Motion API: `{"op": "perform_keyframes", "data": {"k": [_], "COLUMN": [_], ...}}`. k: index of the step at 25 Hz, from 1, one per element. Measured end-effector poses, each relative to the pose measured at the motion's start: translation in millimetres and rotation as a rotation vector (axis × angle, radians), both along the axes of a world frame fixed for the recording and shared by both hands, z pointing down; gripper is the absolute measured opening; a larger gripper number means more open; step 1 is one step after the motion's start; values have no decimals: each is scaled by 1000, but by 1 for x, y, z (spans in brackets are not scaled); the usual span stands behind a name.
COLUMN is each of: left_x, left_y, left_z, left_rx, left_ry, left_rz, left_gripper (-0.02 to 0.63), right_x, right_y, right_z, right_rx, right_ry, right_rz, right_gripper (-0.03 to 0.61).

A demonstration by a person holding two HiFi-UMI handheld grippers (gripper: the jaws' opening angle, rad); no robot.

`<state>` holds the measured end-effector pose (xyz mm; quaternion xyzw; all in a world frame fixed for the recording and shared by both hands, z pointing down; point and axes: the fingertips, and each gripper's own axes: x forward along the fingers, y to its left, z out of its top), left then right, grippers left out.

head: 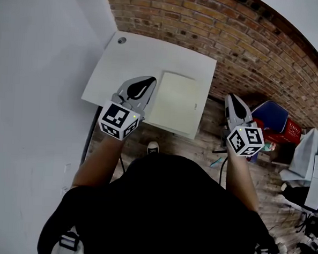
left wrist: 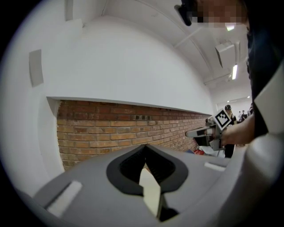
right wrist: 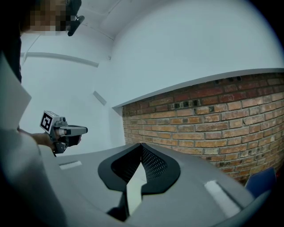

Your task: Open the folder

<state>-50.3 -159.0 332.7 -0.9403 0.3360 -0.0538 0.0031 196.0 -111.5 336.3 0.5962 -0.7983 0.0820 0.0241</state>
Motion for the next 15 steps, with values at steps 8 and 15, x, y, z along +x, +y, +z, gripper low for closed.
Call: {"op": "perform_keyframes", "data": {"k": [8, 15], "left_x": [-29, -34], "left_y": [-34, -45], "left_z": [7, 15], "left_rx": [-11, -14], "left_ry": [-2, 1], "left_rz": [46, 105], "left_gripper": [2, 2], "right_x": [-42, -66], "right_y": [-25, -38], "right_z": [0, 2], "right_rx": [-9, -10], "right_ry": [12, 16], "right_rz": [21, 45], "right_gripper": [0, 0]}}
